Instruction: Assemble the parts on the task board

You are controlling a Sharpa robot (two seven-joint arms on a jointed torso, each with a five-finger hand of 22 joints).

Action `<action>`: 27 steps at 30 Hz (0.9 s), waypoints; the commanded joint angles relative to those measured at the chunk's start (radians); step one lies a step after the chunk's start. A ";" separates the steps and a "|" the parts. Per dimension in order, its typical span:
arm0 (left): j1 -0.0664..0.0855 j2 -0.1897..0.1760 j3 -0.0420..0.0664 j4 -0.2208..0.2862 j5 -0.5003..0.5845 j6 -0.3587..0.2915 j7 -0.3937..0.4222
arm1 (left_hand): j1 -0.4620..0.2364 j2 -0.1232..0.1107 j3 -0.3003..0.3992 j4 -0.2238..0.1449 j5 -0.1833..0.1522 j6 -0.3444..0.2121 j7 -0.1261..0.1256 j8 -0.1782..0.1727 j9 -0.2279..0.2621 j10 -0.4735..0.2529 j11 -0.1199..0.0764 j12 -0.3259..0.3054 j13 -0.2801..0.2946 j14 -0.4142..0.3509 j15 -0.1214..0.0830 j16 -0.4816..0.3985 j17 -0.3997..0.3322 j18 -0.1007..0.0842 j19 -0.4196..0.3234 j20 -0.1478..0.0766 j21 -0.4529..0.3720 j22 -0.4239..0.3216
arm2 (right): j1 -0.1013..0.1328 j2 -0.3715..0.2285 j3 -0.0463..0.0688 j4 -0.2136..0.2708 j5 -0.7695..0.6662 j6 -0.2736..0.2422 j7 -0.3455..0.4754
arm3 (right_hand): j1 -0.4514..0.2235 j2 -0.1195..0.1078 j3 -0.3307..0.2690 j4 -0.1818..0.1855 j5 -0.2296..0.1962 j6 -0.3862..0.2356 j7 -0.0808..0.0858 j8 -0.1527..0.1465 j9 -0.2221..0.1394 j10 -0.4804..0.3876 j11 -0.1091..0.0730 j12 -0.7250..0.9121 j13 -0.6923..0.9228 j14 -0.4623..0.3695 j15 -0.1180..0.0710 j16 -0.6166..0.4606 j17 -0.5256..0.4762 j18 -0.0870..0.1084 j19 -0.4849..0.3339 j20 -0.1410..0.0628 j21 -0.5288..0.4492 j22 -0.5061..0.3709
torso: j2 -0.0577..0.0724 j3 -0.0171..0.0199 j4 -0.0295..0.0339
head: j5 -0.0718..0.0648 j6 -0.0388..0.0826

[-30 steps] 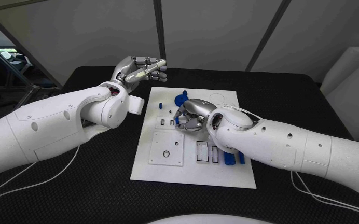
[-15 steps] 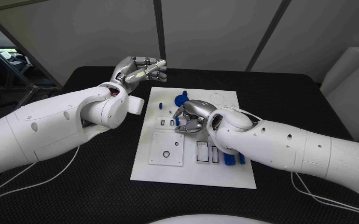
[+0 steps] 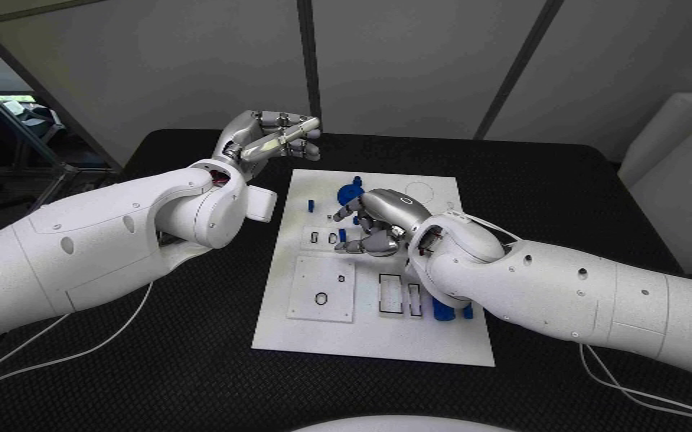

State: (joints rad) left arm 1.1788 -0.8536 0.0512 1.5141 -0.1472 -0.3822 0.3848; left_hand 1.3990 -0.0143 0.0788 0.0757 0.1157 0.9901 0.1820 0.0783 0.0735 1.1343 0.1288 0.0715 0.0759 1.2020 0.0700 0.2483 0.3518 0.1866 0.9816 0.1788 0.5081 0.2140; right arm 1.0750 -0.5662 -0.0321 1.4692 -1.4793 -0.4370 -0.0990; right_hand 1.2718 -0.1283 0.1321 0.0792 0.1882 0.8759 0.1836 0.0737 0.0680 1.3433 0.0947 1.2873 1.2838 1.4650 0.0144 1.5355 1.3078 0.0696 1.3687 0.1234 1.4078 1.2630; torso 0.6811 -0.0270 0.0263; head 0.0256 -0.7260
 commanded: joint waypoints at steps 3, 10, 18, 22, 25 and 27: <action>0.001 -0.002 0.000 -0.009 -0.069 0.009 -0.039 | -0.010 -0.001 -0.005 0.003 -0.001 0.023 -0.001 0.001 0.002 0.041 -0.012 0.015 0.011 0.062 -0.018 0.053 0.039 -0.002 0.051 -0.017 0.043 0.021 | 0.008 -0.041 0.002 0.052 0.057 -0.127 0.121 | 0.022 0.003 -0.014 0.003 0.007 0.004 -0.003 0.013 0.004 -0.004 -0.001 0.003 0.000 0.084 0.005 -0.009 0.178 -0.001 -0.006 0.005 -0.007 -0.006 | -0.003 0.0007 -0.0005 | -0.002 0.006; 0.001 -0.009 0.000 -0.036 -0.219 0.033 -0.194 | -0.073 -0.011 -0.047 0.054 -0.001 0.077 -0.043 0.051 0.022 0.182 -0.079 0.172 0.126 0.231 -0.074 0.596 0.500 -0.011 0.206 -0.078 0.263 0.180 | 0.037 -0.118 0.022 0.107 0.246 -0.063 0.228 | 0.052 0.032 -0.017 0.000 0.032 0.092 -0.029 0.065 0.018 -0.041 -0.023 -0.047 -0.049 0.056 -0.015 -0.070 0.078 0.026 -0.090 -0.010 -0.084 -0.130 | -0.016 0.0035 0.0029 | -0.004 0.021; 0.006 -0.016 0.001 -0.048 -0.486 0.176 -0.523 | -0.132 0.013 -0.098 0.111 -0.001 0.081 -0.080 0.173 0.115 0.107 -0.103 0.629 0.533 0.319 -0.106 1.199 1.085 -0.095 0.382 -0.107 0.765 0.832 | 0.119 -0.244 0.040 0.149 0.585 0.058 0.264 | 0.096 0.065 0.023 -0.010 0.052 0.108 -0.031 0.063 0.002 -0.286 -0.037 -0.537 -0.498 -0.120 -0.024 -0.578 -0.485 0.116 -0.403 -0.024 -0.495 -0.653 | -0.039 0.0089 0.0031 | -0.007 0.022; 0.016 -0.007 0.001 -0.047 -0.617 0.262 -0.677 | -0.145 0.023 -0.127 0.135 -0.001 0.064 -0.099 0.256 0.194 0.158 -0.114 0.979 0.887 0.343 -0.120 1.257 1.146 -0.125 0.453 -0.120 0.891 1.031 | 0.150 -0.299 0.042 0.153 0.710 0.075 0.277 | 0.107 0.044 0.064 -0.004 0.053 0.093 -0.014 0.047 -0.001 -0.326 -0.009 -0.738 -0.664 -0.237 0.002 -0.908 -0.709 0.110 -0.461 -0.002 -0.642 -0.741 | -0.053 0.0098 0.0027 | -0.003 0.018; 0.026 0.006 0.001 -0.048 -0.703 0.310 -0.743 | -0.146 0.032 -0.141 0.146 0.003 0.045 -0.104 0.311 0.255 0.154 -0.128 1.039 0.949 0.347 -0.126 1.264 1.155 -0.127 0.453 -0.125 0.903 1.049 | 0.163 -0.319 0.043 0.140 0.762 0.084 0.288 | 0.110 0.041 0.094 0.005 0.056 0.092 -0.003 0.045 0.000 -0.330 0.008 -0.845 -0.770 -0.267 0.019 -1.026 -0.761 0.109 -0.483 0.019 -0.719 -0.788 | -0.059 0.0114 0.0047 | 0.000 0.021; 0.033 0.021 0.001 -0.050 -0.761 0.347 -0.787 | -0.166 0.037 -0.159 0.169 0.000 0.036 -0.109 0.343 0.292 0.161 -0.127 1.067 0.980 0.348 -0.127 1.266 1.158 -0.130 0.456 -0.126 0.911 1.064 | 0.168 -0.328 0.043 0.124 0.783 0.097 0.293 | 0.108 0.030 0.112 0.012 0.055 0.114 -0.003 0.049 0.002 -0.290 0.001 -0.909 -0.852 -0.269 0.022 -1.104 -0.798 0.112 -0.484 0.029 -0.767 -0.820 | -0.063 0.0127 0.0062 | -0.001 0.014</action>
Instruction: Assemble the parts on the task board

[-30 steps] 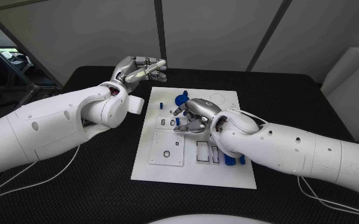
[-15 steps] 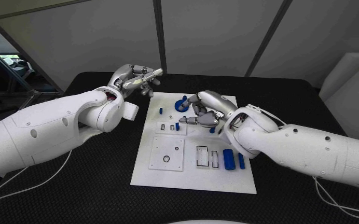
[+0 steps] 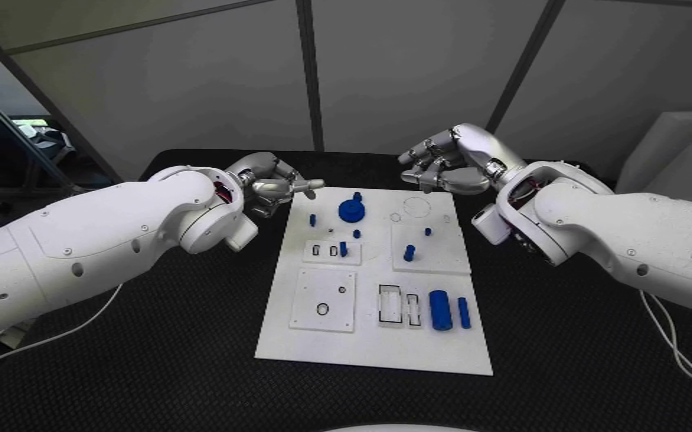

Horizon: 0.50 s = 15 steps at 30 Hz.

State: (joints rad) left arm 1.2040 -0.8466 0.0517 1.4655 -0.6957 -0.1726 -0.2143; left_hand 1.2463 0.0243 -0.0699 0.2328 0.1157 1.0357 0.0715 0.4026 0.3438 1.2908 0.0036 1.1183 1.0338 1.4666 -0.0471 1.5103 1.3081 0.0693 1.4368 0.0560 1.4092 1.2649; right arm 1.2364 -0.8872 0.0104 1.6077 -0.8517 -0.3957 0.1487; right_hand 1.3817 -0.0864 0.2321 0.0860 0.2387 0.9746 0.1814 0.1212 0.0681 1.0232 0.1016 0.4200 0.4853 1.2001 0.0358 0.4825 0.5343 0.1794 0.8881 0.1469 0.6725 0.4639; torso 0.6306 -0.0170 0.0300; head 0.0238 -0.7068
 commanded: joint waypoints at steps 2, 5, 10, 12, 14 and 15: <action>0.017 0.033 -0.003 -0.006 -0.258 0.169 -0.227 | -0.024 0.003 -0.024 0.028 -0.001 -0.020 -0.001 0.037 0.048 0.015 -0.004 0.042 0.046 0.084 -0.014 0.006 0.204 -0.019 0.019 -0.006 0.032 0.054 | 0.011 -0.009 0.001 -0.038 0.162 0.080 0.042 | -0.009 -0.010 0.033 0.019 0.003 0.052 -0.016 0.006 0.004 0.098 -0.018 -0.106 -0.132 0.009 -0.002 -0.116 -0.057 0.003 0.002 0.014 -0.074 -0.049 | -0.017 0.0040 0.0034 | 0.001 -0.009; 0.031 0.059 -0.018 -0.016 -0.305 0.205 -0.257 | -0.035 0.008 -0.036 0.043 -0.001 -0.039 0.002 0.039 0.061 0.020 -0.003 0.052 0.058 0.085 -0.013 0.006 0.204 -0.026 0.035 -0.007 0.051 0.089 | 0.014 -0.008 0.001 -0.064 0.149 0.094 0.038 | -0.014 -0.024 0.047 0.025 -0.001 0.070 -0.021 -0.010 0.001 0.163 -0.016 -0.192 -0.230 0.031 0.001 -0.203 -0.099 0.004 0.022 0.024 -0.133 -0.090 | -0.023 0.0053 0.0040 | 0.005 -0.013; 0.073 0.110 -0.089 -0.036 -0.348 0.244 -0.286 | -0.049 0.014 -0.051 0.053 -0.002 -0.066 0.009 0.029 0.070 0.013 0.003 0.046 0.052 0.085 -0.009 0.006 0.204 -0.029 0.040 -0.005 0.060 0.104 | 0.018 -0.006 0.001 -0.094 0.123 0.094 0.030 | -0.017 -0.034 0.046 0.026 0.000 0.076 -0.016 -0.027 0.000 0.192 -0.010 -0.236 -0.282 0.055 0.007 -0.254 -0.120 0.004 0.045 0.024 -0.170 -0.116 | -0.025 0.0058 0.0033 | 0.006 -0.021; 0.086 0.126 -0.114 -0.040 -0.354 0.242 -0.291 | -0.050 0.014 -0.053 0.053 -0.002 -0.067 0.009 0.029 0.071 0.020 0.003 0.056 0.064 0.085 -0.008 0.006 0.205 -0.031 0.046 -0.004 0.066 0.117 | 0.018 -0.005 0.002 -0.097 0.114 0.097 0.023 | -0.020 -0.037 0.044 0.027 0.003 0.072 -0.010 -0.033 -0.001 0.190 -0.005 -0.245 -0.292 0.051 0.011 -0.268 -0.125 0.003 0.045 0.025 -0.180 -0.123 | -0.025 0.0063 0.0000 | 0.008 -0.015; 0.096 0.145 -0.133 -0.048 -0.359 0.239 -0.294 | -0.052 0.015 -0.057 0.053 -0.002 -0.066 0.009 0.029 0.075 0.025 0.003 0.065 0.073 0.085 -0.008 0.006 0.205 -0.033 0.050 -0.004 0.070 0.125 | 0.019 -0.003 0.002 -0.099 0.100 0.098 0.016 | -0.025 -0.042 0.039 0.029 0.004 0.064 -0.003 -0.040 -0.001 0.184 0.003 -0.257 -0.304 0.034 0.020 -0.291 -0.133 0.001 0.042 0.029 -0.195 -0.132 | -0.024 0.0076 -0.0021 | 0.011 -0.016; 0.100 0.154 -0.140 -0.052 -0.360 0.239 -0.295 | -0.054 0.015 -0.059 0.053 -0.002 -0.066 0.009 0.030 0.076 0.027 0.003 0.067 0.076 0.085 -0.008 0.006 0.205 -0.033 0.050 -0.004 0.071 0.126 | 0.020 -0.001 0.002 -0.100 0.093 0.099 0.013 | -0.027 -0.043 0.037 0.030 0.004 0.063 -0.001 -0.042 -0.001 0.182 0.006 -0.261 -0.308 0.027 0.023 -0.300 -0.136 0.001 0.042 0.031 -0.201 -0.136 | -0.024 0.0080 -0.0024 | 0.011 -0.016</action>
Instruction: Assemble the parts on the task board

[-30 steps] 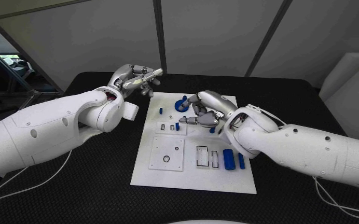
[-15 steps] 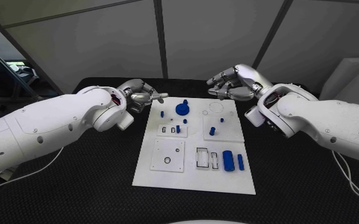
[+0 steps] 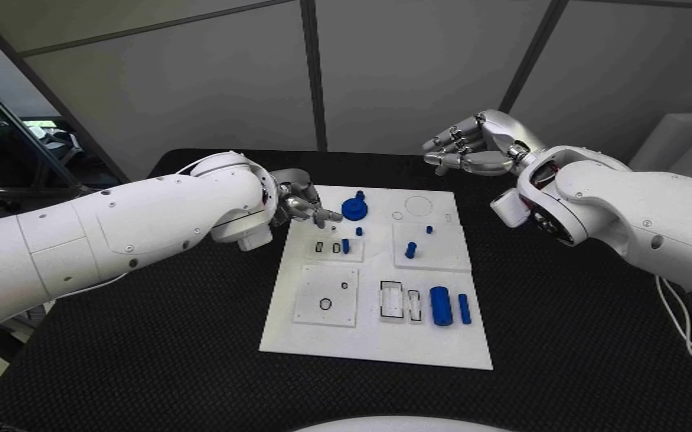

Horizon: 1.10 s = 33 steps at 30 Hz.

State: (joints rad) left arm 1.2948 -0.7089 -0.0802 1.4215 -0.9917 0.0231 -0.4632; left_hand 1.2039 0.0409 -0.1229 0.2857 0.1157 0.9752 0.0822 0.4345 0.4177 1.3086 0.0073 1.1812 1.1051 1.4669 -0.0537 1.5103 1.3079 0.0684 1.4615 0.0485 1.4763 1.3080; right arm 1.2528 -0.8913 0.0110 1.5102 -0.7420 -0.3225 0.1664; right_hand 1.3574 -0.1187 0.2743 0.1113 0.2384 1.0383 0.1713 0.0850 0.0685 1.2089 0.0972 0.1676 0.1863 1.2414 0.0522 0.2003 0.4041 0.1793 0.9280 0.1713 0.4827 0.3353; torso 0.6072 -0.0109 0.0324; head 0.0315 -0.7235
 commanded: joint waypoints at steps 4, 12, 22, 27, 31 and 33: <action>0.016 0.047 -0.022 -0.025 -0.072 0.047 -0.050 | -0.019 -0.001 -0.013 0.002 -0.002 -0.006 -0.002 -0.002 0.007 0.011 0.000 0.008 0.008 0.084 -0.001 0.006 0.205 -0.032 0.026 0.004 0.006 0.086 | 0.004 0.008 0.001 -0.008 -0.031 0.024 -0.012 | -0.005 -0.014 -0.011 0.005 0.005 -0.006 0.012 -0.010 -0.001 -0.007 0.015 -0.015 -0.018 -0.021 0.012 -0.033 -0.011 0.001 0.001 0.011 -0.025 -0.016 | 0.000 0.0013 -0.0051 | 0.005 -0.004; 0.020 0.107 -0.032 -0.064 -0.081 0.066 -0.054 | -0.035 0.003 -0.028 0.003 -0.003 -0.007 -0.002 -0.001 0.017 0.009 0.000 0.009 0.008 0.084 -0.001 0.005 0.205 -0.033 0.027 0.005 0.007 0.089 | 0.004 0.025 0.001 -0.019 -0.046 0.025 -0.021 | -0.010 -0.017 -0.023 0.007 0.007 -0.016 0.018 -0.015 -0.001 -0.017 0.022 -0.024 -0.032 -0.031 0.020 -0.057 -0.018 0.001 0.001 0.018 -0.049 -0.031 | 0.003 0.0018 -0.0055 | 0.008 -0.012; 0.021 0.142 -0.034 -0.103 -0.084 0.103 -0.057 | -0.037 0.003 -0.031 0.003 -0.003 -0.008 -0.002 -0.001 0.019 0.006 0.000 0.005 0.004 0.084 -0.001 0.005 0.204 -0.033 0.026 0.005 0.008 0.089 | 0.004 0.035 0.001 -0.023 -0.055 0.027 -0.022 | -0.016 -0.016 -0.032 0.011 0.008 -0.021 0.021 -0.016 0.000 -0.021 0.025 -0.026 -0.038 -0.035 0.023 -0.070 -0.021 0.001 0.001 0.022 -0.063 -0.039 | 0.005 0.0021 -0.0095 | 0.007 -0.020; 0.021 0.146 -0.034 -0.115 -0.090 0.123 -0.059 | -0.037 0.003 -0.031 0.002 -0.003 -0.008 -0.002 -0.001 0.019 0.006 0.000 0.005 0.004 0.084 -0.001 0.005 0.204 -0.033 0.027 0.005 0.008 0.090 | 0.004 0.035 0.001 -0.023 -0.057 0.027 -0.023 | -0.016 -0.016 -0.033 0.011 0.008 -0.021 0.021 -0.016 0.000 -0.022 0.026 -0.026 -0.038 -0.036 0.024 -0.071 -0.022 0.001 0.001 0.022 -0.065 -0.040 | 0.005 0.0012 -0.0067 | 0.008 -0.024; 0.021 0.144 -0.034 -0.121 -0.094 0.137 -0.061 | -0.037 0.003 -0.031 0.002 -0.003 -0.008 -0.002 -0.001 0.019 0.006 0.000 0.006 0.005 0.084 -0.001 0.005 0.205 -0.033 0.027 0.005 0.008 0.090 | 0.004 0.036 0.001 -0.024 -0.058 0.027 -0.024 | -0.016 -0.015 -0.034 0.011 0.009 -0.022 0.021 -0.016 0.000 -0.022 0.026 -0.026 -0.039 -0.036 0.024 -0.072 -0.022 0.002 0.001 0.023 -0.066 -0.041 | 0.005 0.0009 -0.0061 | 0.008 -0.024; 0.021 0.145 -0.034 -0.125 -0.095 0.147 -0.062 | -0.037 0.003 -0.032 0.002 -0.003 -0.008 -0.002 -0.001 0.020 0.006 0.000 0.006 0.005 0.084 -0.001 0.005 0.204 -0.033 0.027 0.006 0.009 0.091 | 0.004 0.037 0.001 -0.025 -0.058 0.027 -0.024 | -0.016 -0.015 -0.034 0.011 0.009 -0.022 0.021 -0.016 0.000 -0.022 0.026 -0.026 -0.039 -0.036 0.024 -0.072 -0.022 0.002 0.001 0.023 -0.066 -0.041 | 0.005 0.0010 -0.0076 | 0.008 -0.027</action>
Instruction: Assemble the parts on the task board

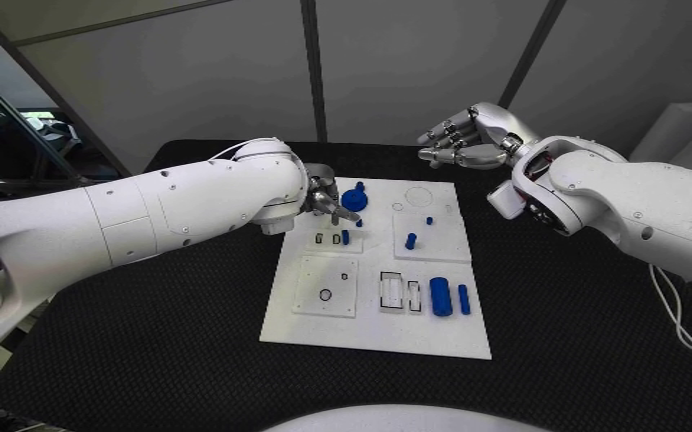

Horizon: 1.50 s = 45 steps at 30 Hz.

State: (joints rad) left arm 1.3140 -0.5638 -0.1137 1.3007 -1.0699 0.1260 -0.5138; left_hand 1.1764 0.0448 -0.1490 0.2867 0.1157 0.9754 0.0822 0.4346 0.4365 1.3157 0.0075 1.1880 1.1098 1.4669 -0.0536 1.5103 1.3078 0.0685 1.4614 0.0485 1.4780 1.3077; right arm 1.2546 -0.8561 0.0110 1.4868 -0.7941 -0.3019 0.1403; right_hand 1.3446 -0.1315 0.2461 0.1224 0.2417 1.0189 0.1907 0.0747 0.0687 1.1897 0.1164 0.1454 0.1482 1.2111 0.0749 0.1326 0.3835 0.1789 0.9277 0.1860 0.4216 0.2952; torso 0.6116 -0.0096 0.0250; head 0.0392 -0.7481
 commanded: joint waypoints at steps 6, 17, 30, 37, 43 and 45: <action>0.002 0.015 0.000 -0.025 -0.017 0.062 -0.013 | -0.011 0.001 -0.008 0.001 -0.003 -0.007 -0.002 0.000 0.003 -0.001 0.000 -0.001 0.001 0.084 -0.001 0.005 0.204 -0.033 0.028 0.006 0.007 0.092 | 0.003 0.005 0.001 -0.004 -0.006 0.008 0.001 | -0.003 -0.002 -0.006 0.000 0.007 -0.002 0.002 -0.005 0.000 -0.003 0.007 -0.003 -0.002 -0.006 0.002 -0.006 -0.002 0.002 0.001 0.008 -0.007 -0.002 | 0.001 -0.0007 -0.0006 | 0.002 -0.005; 0.000 0.043 -0.001 -0.057 -0.018 0.092 -0.016 | -0.012 0.002 -0.009 0.001 -0.002 -0.007 -0.002 0.002 0.006 -0.002 -0.001 -0.001 0.001 0.084 -0.001 0.005 0.204 -0.034 0.028 0.006 0.008 0.094 | 0.002 0.008 0.001 -0.006 -0.006 0.009 -0.001 | -0.001 0.000 -0.008 -0.001 0.016 -0.002 0.002 -0.004 0.000 -0.004 0.007 -0.003 -0.004 -0.006 0.002 -0.010 -0.002 0.003 0.003 0.009 -0.012 -0.005 | 0.001 0.0001 0.0006 | 0.003 -0.012; -0.003 0.060 -0.006 -0.079 -0.018 0.154 -0.022 | -0.006 0.007 -0.009 -0.004 0.000 -0.009 -0.002 0.003 0.013 -0.006 -0.001 -0.003 -0.001 0.084 -0.001 0.004 0.204 -0.033 0.027 0.006 0.008 0.093 | 0.002 0.012 0.001 -0.008 -0.006 0.012 -0.003 | -0.003 0.001 -0.010 0.000 0.022 -0.002 0.002 -0.003 0.000 -0.004 0.007 -0.002 -0.006 -0.005 0.002 -0.013 -0.003 0.003 0.005 0.010 -0.016 -0.008 | 0.003 -0.0007 -0.0008 | 0.002 -0.019; -0.005 0.066 -0.009 -0.086 -0.018 0.167 -0.024 | -0.004 0.008 -0.009 -0.005 0.000 -0.009 -0.003 0.004 0.015 -0.006 -0.001 -0.002 0.000 0.084 -0.001 0.004 0.204 -0.033 0.027 0.006 0.008 0.094 | 0.002 0.017 0.001 -0.011 -0.006 0.015 -0.004 | -0.004 0.002 -0.011 0.001 0.026 -0.002 0.002 -0.003 0.001 -0.004 0.007 -0.002 -0.007 -0.004 0.002 -0.014 -0.003 0.003 0.006 0.010 -0.018 -0.009 | 0.002 -0.0003 0.0013 | 0.001 -0.022; -0.007 0.072 -0.010 -0.088 -0.018 0.167 -0.024 | -0.001 0.013 -0.008 -0.006 0.000 -0.008 -0.003 0.007 0.020 -0.006 -0.001 0.000 0.003 0.084 -0.001 0.004 0.204 -0.034 0.027 0.006 0.009 0.095 | 0.002 0.020 0.001 -0.013 -0.006 0.017 -0.005 | -0.004 0.002 -0.011 0.001 0.026 -0.002 0.002 -0.003 0.001 -0.004 0.007 -0.002 -0.007 -0.004 0.002 -0.014 -0.003 0.003 0.006 0.010 -0.018 -0.009 | 0.004 -0.0014 0.0005 | 0.002 -0.026; -0.007 0.073 -0.010 -0.088 -0.018 0.167 -0.024 | 0.002 0.015 -0.008 -0.008 0.000 -0.008 -0.004 0.008 0.023 -0.006 -0.002 0.000 0.003 0.084 -0.002 0.004 0.205 -0.034 0.027 0.006 0.009 0.096 | 0.002 0.021 0.001 -0.014 -0.006 0.017 -0.006 | -0.004 0.002 -0.011 0.001 0.026 -0.002 0.002 -0.003 0.001 -0.004 0.007 -0.002 -0.007 -0.004 0.002 -0.014 -0.003 0.003 0.006 0.010 -0.018 -0.009 | 0.003 -0.0009 0.0004 | 0.002 -0.027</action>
State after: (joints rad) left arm 1.3061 -0.4922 -0.1236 1.2137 -1.0787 0.2745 -0.5295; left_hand 1.1768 0.0533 -0.1572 0.2838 0.1157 0.9718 0.0785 0.4392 0.4580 1.3153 0.0078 1.1880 1.1118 1.4669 -0.0535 1.5103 1.3076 0.0688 1.4648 0.0521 1.4819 1.3075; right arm 1.2546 -0.8357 0.0108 1.4740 -0.7995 -0.2935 0.1323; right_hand 1.3447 -0.1314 0.2408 0.1222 0.2609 1.0189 0.1906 0.0747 0.0688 1.1862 0.1198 0.1455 0.1424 1.2113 0.0749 0.1238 0.3820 0.1789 0.9312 0.1894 0.4095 0.2870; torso 0.6146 -0.0105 0.0255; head 0.0404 -0.7732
